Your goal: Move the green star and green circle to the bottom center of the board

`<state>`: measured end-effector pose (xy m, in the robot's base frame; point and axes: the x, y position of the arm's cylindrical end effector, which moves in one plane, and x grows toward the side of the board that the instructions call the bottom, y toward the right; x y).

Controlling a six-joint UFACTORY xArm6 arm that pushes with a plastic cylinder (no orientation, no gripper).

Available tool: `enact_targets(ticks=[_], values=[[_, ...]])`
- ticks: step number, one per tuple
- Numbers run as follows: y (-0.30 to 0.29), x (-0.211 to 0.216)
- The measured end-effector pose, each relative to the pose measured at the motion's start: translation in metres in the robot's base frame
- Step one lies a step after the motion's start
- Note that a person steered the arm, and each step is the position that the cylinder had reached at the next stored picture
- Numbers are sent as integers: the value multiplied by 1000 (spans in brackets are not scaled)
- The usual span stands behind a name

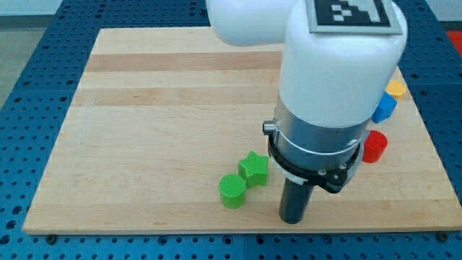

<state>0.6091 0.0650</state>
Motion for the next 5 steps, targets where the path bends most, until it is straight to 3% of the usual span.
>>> enact_targets(ticks=[4, 5], values=[[-5, -29], [-6, -55]])
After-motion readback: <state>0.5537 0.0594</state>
